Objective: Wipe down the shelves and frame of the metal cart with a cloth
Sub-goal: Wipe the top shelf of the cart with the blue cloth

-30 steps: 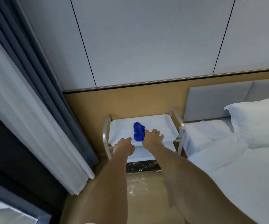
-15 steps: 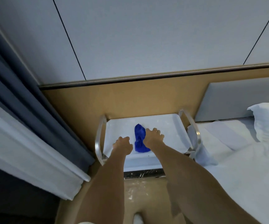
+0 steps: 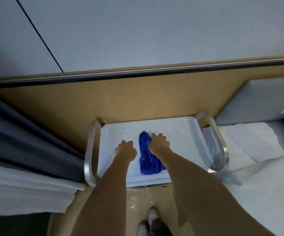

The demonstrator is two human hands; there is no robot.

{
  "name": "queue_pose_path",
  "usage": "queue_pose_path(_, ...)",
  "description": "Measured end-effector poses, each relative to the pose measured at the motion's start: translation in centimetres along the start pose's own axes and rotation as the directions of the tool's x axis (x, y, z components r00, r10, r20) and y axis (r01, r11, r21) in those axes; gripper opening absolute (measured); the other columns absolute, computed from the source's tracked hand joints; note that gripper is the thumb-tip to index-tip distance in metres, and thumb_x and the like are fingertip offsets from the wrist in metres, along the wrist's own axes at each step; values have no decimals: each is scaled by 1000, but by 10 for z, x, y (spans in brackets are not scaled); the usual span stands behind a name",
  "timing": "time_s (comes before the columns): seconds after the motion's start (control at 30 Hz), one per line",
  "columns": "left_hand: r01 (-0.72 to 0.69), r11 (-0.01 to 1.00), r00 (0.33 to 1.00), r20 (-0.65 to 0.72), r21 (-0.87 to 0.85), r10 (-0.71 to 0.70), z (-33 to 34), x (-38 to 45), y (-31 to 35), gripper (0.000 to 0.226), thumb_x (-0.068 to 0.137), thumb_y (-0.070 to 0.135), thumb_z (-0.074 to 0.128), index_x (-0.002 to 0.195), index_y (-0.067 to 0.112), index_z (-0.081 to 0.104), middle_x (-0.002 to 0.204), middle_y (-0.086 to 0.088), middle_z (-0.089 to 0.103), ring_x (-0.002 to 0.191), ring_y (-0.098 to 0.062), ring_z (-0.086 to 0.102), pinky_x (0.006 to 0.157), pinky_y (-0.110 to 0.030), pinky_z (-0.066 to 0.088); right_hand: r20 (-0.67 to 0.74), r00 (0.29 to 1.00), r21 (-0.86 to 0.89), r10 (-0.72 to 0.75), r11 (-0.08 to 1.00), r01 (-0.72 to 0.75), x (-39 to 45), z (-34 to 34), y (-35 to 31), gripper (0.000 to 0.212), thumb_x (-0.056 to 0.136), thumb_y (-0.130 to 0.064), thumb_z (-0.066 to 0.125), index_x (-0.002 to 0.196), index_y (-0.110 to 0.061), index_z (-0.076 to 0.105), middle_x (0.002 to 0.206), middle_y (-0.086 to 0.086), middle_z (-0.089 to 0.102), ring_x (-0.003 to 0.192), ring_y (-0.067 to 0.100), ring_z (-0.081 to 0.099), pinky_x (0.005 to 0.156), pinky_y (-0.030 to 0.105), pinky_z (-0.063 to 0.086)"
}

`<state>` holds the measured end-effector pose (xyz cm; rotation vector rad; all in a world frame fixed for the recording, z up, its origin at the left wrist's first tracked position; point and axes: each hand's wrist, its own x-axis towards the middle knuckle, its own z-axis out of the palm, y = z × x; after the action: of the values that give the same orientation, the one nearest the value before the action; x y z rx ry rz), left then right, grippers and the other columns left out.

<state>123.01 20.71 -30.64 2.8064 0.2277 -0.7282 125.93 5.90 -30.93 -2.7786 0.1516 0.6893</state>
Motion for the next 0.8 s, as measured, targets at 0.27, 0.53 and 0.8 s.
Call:
queue_pose_path(0.27,26,990,1000,-17,141,-24,50,72,-30,45,101,31,44,144,21,41,152,-9,37,138,-30,36,114,-44,33,259,961,58,94,992,-112,74,87,14,69,96,-33,55,154,-28,17,155,17,22,136,37,34,107,54,39)
queue_pose_path(0.53,95,927,983,-182,363,-29,45,107,-139,51,91,19,50,141,19,39,160,-19,10,149,-40,-2,119,-50,14,221,959,-23,177,984,-176,87,183,20,70,102,-52,31,157,-31,-7,162,20,-11,150,38,-4,114,59,22)
queue_pose_path(0.8,-18,972,939,-330,235,98,56,121,-194,62,79,5,55,139,18,41,159,-22,6,148,-42,2,114,-53,22,-19,998,17,65,998,-64,66,238,-15,69,103,-39,33,158,-22,-4,163,25,-1,150,42,2,115,58,22)
